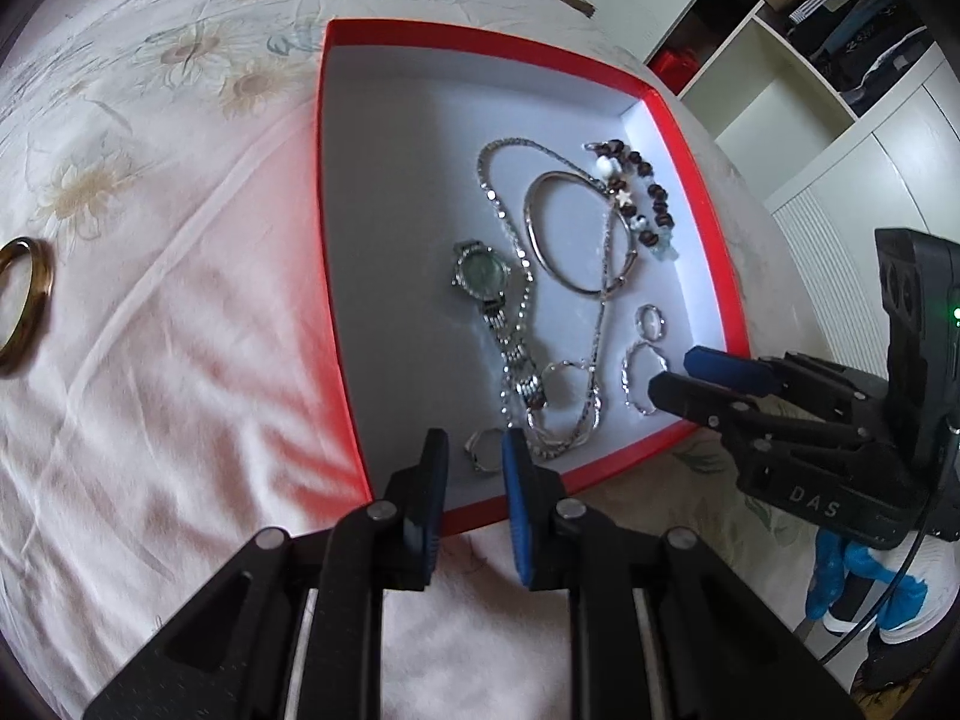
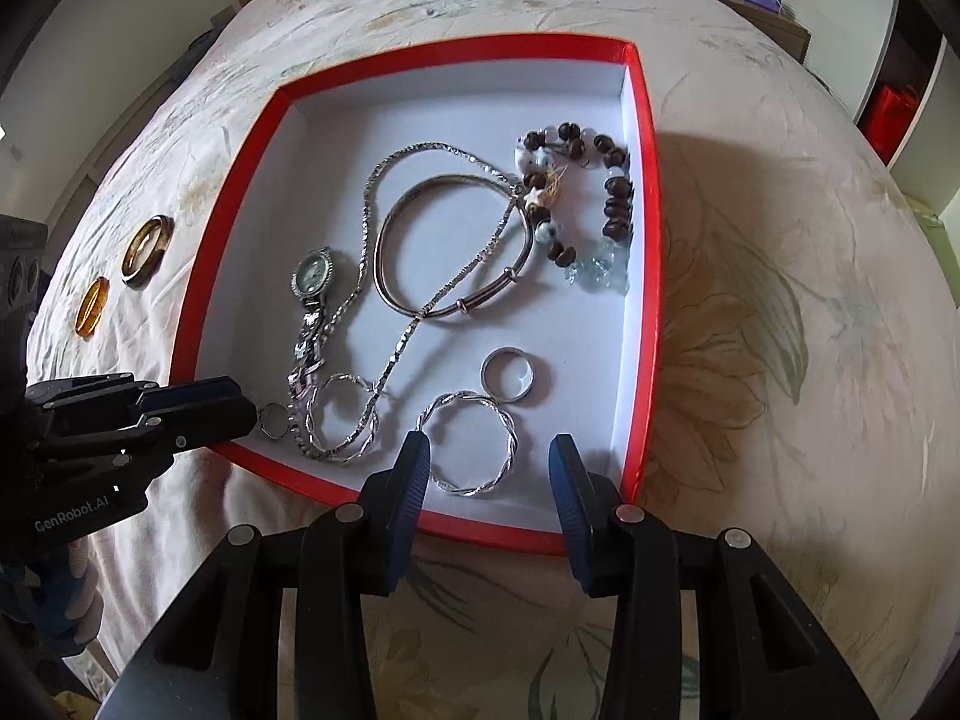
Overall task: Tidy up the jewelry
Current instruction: 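Lower both items into the red box and open both tools, then withdraw both open tools from the box toward the two bangles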
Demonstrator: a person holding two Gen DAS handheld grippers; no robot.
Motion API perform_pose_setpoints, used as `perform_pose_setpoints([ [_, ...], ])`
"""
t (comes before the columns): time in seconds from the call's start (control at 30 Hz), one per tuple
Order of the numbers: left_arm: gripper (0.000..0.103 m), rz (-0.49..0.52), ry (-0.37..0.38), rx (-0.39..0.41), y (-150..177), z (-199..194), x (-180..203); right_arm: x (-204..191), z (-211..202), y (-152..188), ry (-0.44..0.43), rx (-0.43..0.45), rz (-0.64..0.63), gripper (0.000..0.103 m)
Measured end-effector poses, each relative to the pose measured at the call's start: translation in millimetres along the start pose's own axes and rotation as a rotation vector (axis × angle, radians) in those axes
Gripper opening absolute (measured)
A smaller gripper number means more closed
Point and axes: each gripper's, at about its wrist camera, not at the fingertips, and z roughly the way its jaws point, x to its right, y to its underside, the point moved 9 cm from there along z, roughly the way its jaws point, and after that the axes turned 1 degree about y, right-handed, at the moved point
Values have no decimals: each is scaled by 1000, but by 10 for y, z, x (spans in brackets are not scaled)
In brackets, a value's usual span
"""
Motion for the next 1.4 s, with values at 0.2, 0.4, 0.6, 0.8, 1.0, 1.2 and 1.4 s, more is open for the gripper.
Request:
perform_pose_setpoints([
  [0.2,18,0,2,-3,29,-42,41,23,-31,38,6,-12,-13,41],
  [0.4,18,-1,9,-8,147,-46,131,-12,-41,126,2,-40,-35,41],
  [0.6,18,2,21,-16,219,-78,166,-9,-88,301,-6,-58,-52,41],
  [0.8,18,1,28,-23,295,-121,180,-42,-158,491,-6,-70,-58,41],
  [1.0,18,-11,29,-27,448,-254,192,6,-343,645,4,-72,-65,41],
  [1.2,18,-27,19,-6,360,-352,205,37,-540,648,18,-35,-30,42],
  [1.4,19,-7,6,47,514,-722,226,-25,-805,725,15,11,1,44],
])
